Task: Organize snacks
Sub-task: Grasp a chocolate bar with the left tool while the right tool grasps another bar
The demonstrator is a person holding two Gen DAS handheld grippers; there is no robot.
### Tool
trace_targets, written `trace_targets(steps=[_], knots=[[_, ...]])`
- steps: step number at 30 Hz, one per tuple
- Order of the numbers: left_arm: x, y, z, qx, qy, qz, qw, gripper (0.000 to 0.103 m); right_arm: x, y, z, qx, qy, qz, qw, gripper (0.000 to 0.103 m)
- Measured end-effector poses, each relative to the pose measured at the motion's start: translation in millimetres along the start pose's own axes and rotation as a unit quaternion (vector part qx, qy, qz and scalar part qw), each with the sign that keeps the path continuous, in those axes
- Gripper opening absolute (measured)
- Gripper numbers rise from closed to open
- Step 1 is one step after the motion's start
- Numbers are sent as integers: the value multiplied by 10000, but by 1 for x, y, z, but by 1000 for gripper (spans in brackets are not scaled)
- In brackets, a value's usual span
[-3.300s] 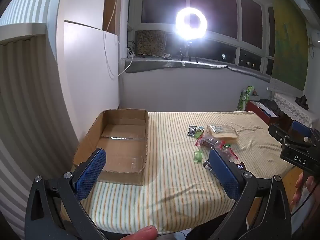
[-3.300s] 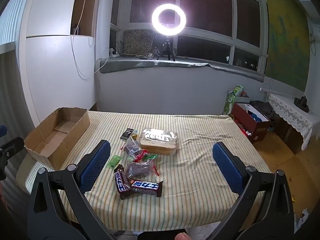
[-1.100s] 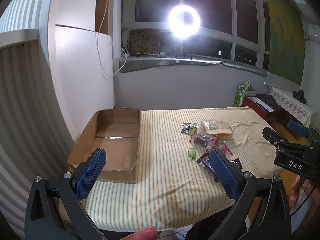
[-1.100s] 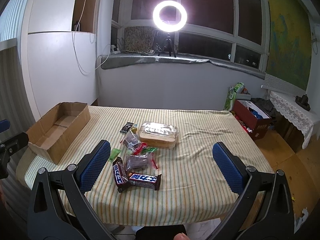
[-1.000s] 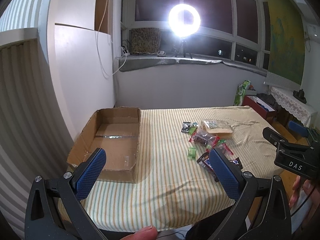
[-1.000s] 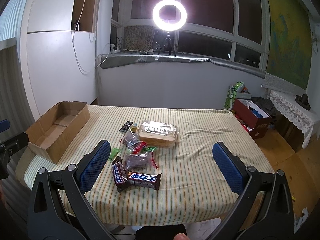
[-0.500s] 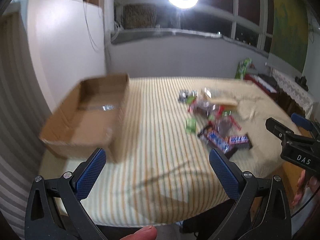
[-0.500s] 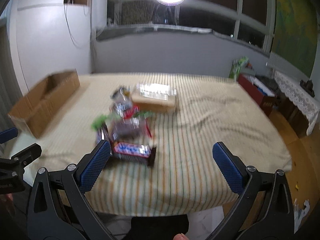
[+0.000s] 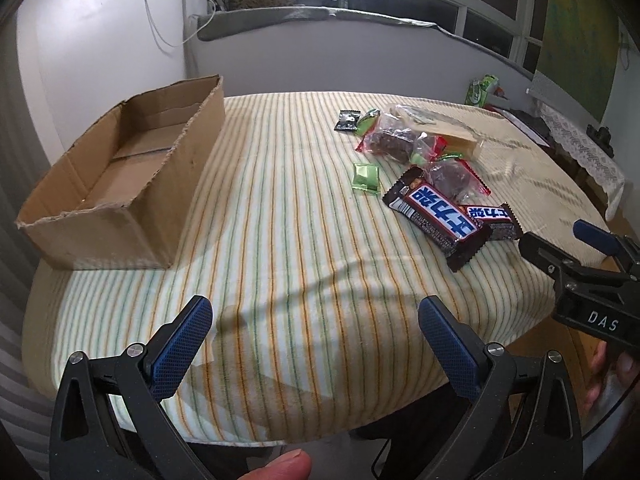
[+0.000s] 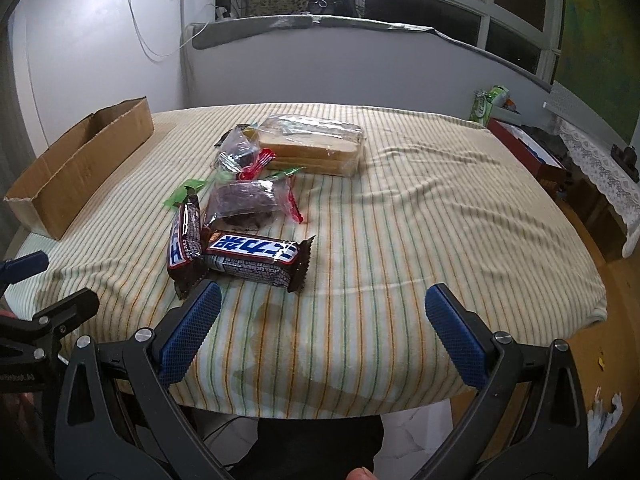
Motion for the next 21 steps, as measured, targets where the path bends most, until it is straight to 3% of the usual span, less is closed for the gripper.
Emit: trace_targets(steps=[6, 9, 14, 21], knots=[[9, -6, 14, -79, 34, -214, 9997, 102, 5, -6, 2, -400, -173, 291, 9986, 103], [18, -13, 25, -203, 143, -525, 9983, 102, 15, -9, 2, -811, -185, 583, 9948, 103], [37, -37, 46, -285, 439, -1174, 9917, 102, 39, -17, -1, -1434, -31, 1213, 9822, 103], [58, -60, 63, -244, 639, -1446, 9871, 102, 44, -17, 8, -1729, -173, 1849, 9673, 103]])
Point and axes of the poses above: each gripper's, at about its wrist camera, not at the fingertips, and x roughly the way its jaws point, y to its left, z to its top, the point moved 2 cm from there along x, roughly the way its jaws point, and after that the axes turned 4 degrees about y, right-handed, at the moved point
